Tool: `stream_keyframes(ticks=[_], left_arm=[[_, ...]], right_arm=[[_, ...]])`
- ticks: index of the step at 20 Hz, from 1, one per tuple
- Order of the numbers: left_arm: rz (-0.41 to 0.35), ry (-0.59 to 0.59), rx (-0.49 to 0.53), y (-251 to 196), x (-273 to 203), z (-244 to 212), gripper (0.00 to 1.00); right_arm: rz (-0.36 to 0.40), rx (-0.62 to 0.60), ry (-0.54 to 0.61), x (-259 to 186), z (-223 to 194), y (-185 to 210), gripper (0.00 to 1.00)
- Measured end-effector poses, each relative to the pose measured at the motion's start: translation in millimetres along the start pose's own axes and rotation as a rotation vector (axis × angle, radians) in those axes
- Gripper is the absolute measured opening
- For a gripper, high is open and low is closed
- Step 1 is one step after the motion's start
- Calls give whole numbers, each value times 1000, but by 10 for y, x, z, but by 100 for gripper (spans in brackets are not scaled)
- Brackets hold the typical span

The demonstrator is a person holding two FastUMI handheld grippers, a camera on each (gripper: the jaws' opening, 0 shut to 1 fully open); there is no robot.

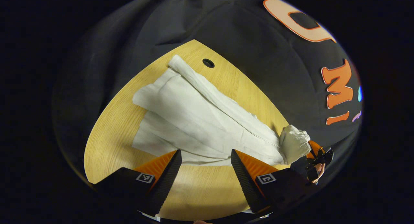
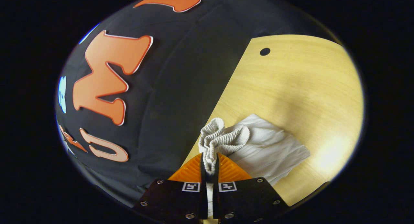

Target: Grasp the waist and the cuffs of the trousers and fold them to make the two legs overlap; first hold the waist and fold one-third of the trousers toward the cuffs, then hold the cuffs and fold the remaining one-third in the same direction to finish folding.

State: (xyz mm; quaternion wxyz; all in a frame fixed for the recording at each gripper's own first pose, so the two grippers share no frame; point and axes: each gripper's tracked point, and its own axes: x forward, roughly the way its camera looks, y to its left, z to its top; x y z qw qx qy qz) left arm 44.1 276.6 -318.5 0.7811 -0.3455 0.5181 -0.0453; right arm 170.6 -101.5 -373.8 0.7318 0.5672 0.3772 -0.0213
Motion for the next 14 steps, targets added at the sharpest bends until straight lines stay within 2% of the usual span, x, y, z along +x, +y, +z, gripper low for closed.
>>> stream_keyframes(ticks=[5,10,14], left_arm=[[-16,4,-77,216,10,18,100],[-42,7,-150,334,-3,6,99],[-45,6,-195,435,21,-16,99]], right_arm=[[-1,-45,69,-15,3,-9,6],[-59,-71,133,-29,-13,-21,7],[-62,-75,216,-58,-5,-71,17]])
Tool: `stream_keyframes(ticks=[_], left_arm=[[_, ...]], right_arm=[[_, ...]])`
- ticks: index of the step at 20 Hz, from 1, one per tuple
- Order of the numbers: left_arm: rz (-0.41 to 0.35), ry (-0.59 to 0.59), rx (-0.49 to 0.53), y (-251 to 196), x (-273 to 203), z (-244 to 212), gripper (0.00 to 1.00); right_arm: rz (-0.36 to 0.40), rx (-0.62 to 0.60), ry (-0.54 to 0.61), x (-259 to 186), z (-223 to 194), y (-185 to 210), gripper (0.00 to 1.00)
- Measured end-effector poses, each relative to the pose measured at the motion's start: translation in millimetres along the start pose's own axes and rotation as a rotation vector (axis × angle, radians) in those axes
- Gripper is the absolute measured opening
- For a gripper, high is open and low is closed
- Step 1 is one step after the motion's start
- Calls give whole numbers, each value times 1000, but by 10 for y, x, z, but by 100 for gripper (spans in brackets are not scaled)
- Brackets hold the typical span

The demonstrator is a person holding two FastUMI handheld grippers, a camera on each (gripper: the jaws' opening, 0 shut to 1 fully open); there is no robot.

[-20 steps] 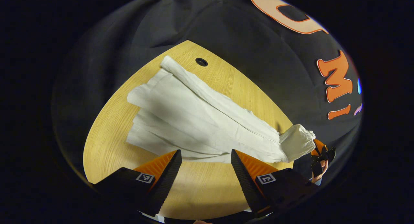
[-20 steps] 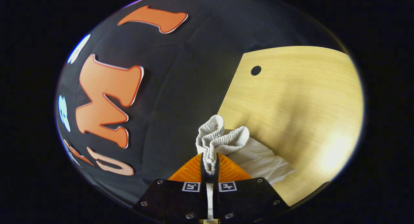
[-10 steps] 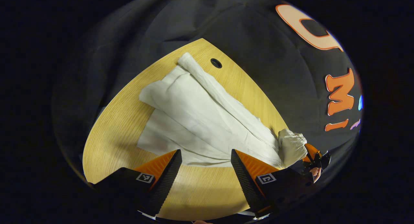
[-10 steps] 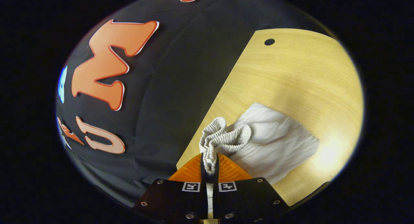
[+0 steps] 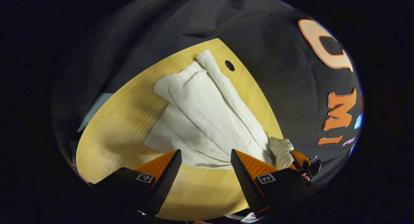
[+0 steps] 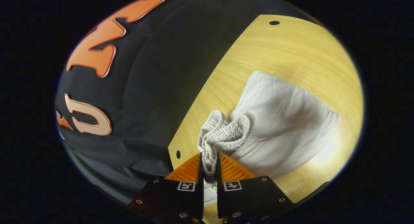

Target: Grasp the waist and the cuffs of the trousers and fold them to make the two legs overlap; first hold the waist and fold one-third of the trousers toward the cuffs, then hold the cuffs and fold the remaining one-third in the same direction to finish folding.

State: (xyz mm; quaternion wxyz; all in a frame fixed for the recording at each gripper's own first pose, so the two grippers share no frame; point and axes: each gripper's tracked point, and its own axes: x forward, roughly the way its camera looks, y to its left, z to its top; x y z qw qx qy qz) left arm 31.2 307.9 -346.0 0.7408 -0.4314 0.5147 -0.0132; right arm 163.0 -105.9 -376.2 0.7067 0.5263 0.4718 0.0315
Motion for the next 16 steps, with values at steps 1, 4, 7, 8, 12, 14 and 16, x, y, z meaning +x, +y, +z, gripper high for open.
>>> stream_keyframes(ticks=[1,4,7,8,12,14,16], left_arm=[[7,-2,-7,7,18,18,100],[19,-7,-41,113,-12,44,99],[16,-15,-96,190,-52,53,99],[15,-22,-116,221,-52,66,99],[19,-69,-167,351,-139,165,100],[36,-99,-184,480,-181,237,99],[36,-121,-224,594,-197,308,100]], right_arm=[[1,-2,15,-44,19,0,20],[10,-20,52,7,-19,-49,34],[58,-25,83,-1,-132,34,43],[69,-29,88,-23,-152,56,46],[52,-57,77,-43,-113,38,59],[54,-60,68,-95,-28,28,63],[57,-56,49,-117,42,38,65]])
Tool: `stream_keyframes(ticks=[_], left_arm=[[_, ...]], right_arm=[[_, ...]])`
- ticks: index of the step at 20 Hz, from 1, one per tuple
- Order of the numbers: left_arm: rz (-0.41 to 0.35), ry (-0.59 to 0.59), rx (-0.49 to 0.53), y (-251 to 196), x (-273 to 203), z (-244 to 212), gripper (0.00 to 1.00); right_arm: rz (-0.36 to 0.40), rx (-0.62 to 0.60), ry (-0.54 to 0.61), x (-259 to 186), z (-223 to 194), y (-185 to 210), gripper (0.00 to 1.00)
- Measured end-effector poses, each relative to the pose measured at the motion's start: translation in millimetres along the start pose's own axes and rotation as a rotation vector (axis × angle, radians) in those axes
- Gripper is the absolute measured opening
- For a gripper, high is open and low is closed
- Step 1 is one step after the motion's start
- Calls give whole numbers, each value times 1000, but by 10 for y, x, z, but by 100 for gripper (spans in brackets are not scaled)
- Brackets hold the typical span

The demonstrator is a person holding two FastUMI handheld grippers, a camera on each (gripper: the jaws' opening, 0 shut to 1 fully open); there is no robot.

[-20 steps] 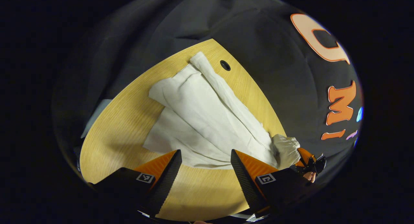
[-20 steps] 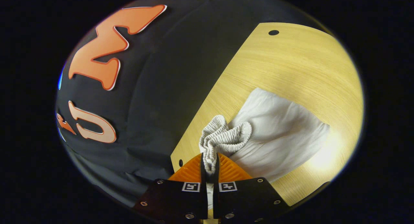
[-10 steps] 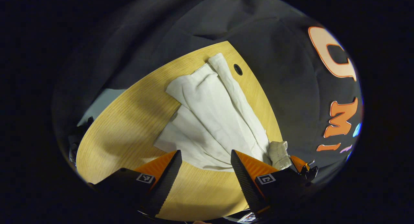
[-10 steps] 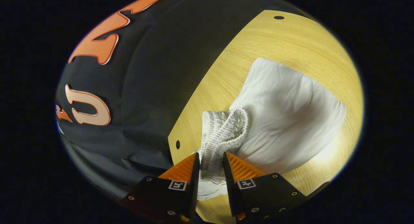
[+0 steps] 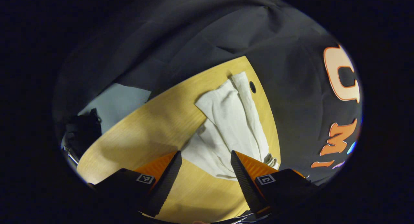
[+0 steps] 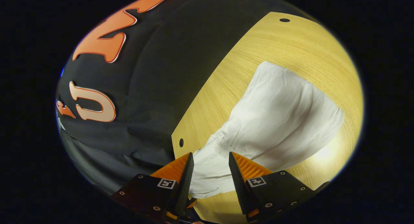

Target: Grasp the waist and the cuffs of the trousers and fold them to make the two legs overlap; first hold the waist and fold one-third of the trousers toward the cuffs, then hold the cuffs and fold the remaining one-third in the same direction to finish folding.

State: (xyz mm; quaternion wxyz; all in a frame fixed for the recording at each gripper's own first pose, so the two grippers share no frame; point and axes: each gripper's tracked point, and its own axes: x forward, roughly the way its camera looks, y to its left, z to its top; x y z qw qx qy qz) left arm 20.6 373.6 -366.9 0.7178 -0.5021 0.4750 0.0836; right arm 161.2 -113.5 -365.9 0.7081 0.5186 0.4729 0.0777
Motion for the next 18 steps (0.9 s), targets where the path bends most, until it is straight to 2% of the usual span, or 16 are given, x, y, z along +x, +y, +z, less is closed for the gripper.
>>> stream_keyframes(ticks=[3,4,5,13,15,16,18], left_arm=[[-14,-35,-27,50,6,185,100],[-24,-32,-22,24,33,193,98],[-29,-27,-2,-22,64,205,96],[-106,-10,176,-649,654,203,94],[-96,-5,187,-698,812,183,86],[-79,-18,179,-683,799,207,73],[-40,-25,149,-596,910,224,41]], right_arm=[[-2,4,-29,-88,145,-30,66],[-3,4,-32,-108,166,-31,56],[-8,5,-37,-127,189,-53,66],[-10,22,-70,-313,323,-162,66],[-19,33,-86,-398,385,-244,66],[-26,42,-93,-445,421,-302,66],[-32,62,-110,-533,490,-403,66]])
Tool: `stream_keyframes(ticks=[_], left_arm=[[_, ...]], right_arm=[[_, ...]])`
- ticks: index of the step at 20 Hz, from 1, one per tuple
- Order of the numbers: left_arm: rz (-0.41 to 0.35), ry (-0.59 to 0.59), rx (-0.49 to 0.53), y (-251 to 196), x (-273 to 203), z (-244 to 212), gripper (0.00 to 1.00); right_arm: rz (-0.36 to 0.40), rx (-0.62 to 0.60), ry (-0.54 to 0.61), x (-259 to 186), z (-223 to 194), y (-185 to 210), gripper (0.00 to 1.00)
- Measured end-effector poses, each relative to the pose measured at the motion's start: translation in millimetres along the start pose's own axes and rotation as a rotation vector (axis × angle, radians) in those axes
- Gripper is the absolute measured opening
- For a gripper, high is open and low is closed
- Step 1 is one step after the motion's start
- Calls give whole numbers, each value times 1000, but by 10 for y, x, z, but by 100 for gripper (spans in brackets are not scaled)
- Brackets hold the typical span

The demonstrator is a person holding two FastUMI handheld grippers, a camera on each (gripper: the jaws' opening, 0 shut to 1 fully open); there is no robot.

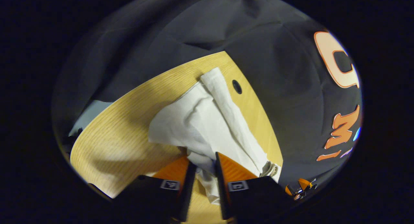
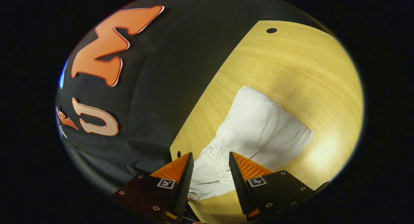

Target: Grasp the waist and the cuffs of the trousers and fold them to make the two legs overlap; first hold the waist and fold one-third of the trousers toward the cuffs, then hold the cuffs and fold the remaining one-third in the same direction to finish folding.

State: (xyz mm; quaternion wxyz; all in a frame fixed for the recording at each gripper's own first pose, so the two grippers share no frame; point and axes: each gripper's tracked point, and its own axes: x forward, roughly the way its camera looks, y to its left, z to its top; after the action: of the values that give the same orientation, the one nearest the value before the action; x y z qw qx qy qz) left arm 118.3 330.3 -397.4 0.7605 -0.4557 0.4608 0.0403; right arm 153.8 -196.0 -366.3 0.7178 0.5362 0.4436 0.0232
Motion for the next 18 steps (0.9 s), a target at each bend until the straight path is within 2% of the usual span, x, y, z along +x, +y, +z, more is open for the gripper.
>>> stream_keyframes(ticks=[1,2,4,8,13,17,18], left_arm=[[15,-3,-25,27,-59,-23,24],[16,4,-48,41,-86,-74,22],[27,-22,-66,32,-142,-85,12],[32,-97,-32,-192,-390,-58,11],[15,-180,25,-696,-726,1,12],[14,-252,108,-1112,-974,48,11],[6,-260,119,-1242,-1036,41,11]], right_arm=[[-6,9,-8,-30,38,-51,66],[-5,17,-13,-62,68,-87,66],[-3,11,-21,-140,137,-122,66],[-5,-16,-24,-288,309,-238,66],[-1,-21,-40,-466,547,-385,66],[-59,-136,-79,-594,741,-590,66],[-73,-176,-89,-621,788,-623,80]])
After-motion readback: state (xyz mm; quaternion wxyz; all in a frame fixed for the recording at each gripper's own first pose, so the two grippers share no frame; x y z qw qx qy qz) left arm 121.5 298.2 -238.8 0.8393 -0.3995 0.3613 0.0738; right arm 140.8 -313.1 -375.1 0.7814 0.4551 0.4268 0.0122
